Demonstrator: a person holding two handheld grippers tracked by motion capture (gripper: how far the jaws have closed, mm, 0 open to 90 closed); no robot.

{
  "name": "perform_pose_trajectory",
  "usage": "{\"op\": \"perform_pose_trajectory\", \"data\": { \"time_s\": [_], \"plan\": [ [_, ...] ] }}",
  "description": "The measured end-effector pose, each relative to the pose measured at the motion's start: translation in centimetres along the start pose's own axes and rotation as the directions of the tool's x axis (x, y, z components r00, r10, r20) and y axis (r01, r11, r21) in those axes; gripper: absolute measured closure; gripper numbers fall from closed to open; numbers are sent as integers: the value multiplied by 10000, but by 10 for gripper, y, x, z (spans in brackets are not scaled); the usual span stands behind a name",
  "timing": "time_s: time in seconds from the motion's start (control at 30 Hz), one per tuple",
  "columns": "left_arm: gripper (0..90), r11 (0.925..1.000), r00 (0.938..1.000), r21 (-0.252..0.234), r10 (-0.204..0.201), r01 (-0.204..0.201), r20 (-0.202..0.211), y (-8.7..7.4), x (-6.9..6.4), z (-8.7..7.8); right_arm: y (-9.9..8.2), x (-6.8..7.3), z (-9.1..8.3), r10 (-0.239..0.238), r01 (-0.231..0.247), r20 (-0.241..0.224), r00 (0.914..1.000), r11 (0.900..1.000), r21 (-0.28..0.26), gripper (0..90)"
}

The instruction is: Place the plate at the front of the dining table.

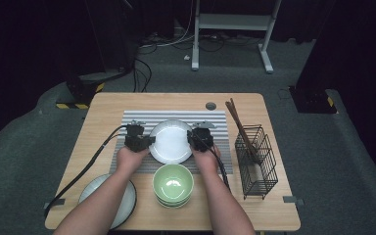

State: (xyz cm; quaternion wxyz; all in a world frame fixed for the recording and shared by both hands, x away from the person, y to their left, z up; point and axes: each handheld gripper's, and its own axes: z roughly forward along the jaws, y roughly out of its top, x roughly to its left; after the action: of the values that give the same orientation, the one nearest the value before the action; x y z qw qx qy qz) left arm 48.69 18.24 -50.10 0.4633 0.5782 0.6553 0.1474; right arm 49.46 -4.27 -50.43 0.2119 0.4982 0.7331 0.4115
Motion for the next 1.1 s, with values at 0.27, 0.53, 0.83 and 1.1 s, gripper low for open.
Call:
{"op": "perform_pose_trajectory", "data": {
  "time_s": [0.27, 0.53, 0.83, 1.1],
  "plan": [
    [741, 9998, 9998, 144, -167, 168, -47, 2, 4, 5, 0, 0, 7, 23, -24, 51, 10000, 9999, 104, 736],
    [729, 9997, 9997, 227, -90, 95, -210, 2, 2, 10, -1, -2, 12, 142, -144, 73, 9999, 9994, 315, 731],
    [696, 9995, 9984, 80, 324, -320, -462, 3, 3, 9, -4, -4, 16, 391, -384, -87, 9992, 9970, 679, 659],
    [608, 9990, 9988, -340, 266, -280, -409, 5, 5, 0, 0, -3, 7, -11, 11, -1, 10000, 9997, 264, 610]
  ]
}}
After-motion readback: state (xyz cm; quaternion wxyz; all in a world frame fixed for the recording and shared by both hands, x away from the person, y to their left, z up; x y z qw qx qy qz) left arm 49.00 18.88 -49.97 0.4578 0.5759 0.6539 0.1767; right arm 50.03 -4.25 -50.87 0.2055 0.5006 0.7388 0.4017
